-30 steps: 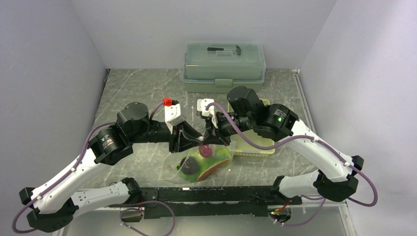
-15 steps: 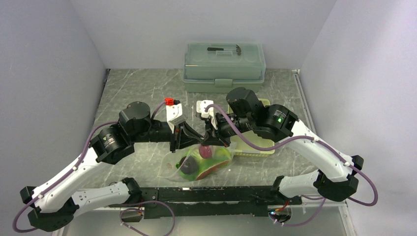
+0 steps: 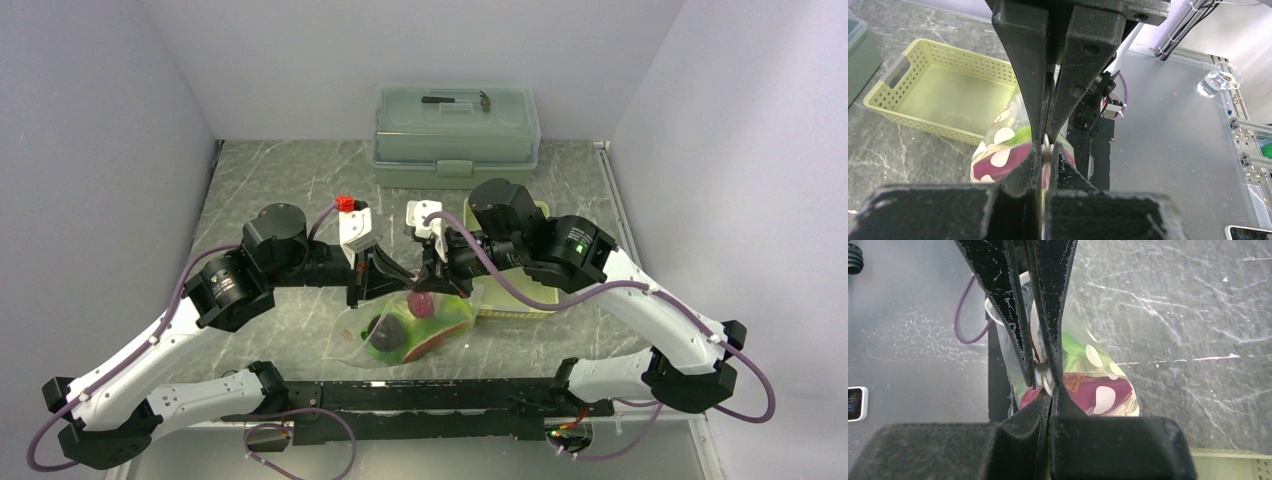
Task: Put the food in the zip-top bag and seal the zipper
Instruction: Zip the zipper food storage bag.
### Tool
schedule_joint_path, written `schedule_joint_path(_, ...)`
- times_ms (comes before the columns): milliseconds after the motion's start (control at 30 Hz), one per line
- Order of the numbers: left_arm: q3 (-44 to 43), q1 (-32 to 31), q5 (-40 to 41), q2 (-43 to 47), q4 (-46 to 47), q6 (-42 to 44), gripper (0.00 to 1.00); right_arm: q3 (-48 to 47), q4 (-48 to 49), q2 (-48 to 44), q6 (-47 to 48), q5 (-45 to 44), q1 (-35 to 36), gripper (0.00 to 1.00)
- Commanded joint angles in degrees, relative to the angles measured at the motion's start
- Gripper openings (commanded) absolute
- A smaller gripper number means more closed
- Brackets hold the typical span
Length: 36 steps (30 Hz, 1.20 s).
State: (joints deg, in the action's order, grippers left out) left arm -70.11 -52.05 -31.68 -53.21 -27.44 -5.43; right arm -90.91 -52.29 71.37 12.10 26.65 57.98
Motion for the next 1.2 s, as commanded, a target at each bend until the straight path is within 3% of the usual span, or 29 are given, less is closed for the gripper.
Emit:
schedule_joint_path(0,-1.49,-0.35,-3.37,0.43,-0.78,-0.41,0.0,-1.18,9.19,-3.19,-1.1,-3.81,-0.23,0.0)
schedule_joint_path(1167,0.27,-0.42,-2.78,2.05,-0.45,-0.81,0.0,3.9,21.54,-12.9,-6.35,-26.07,-0.32,0.0)
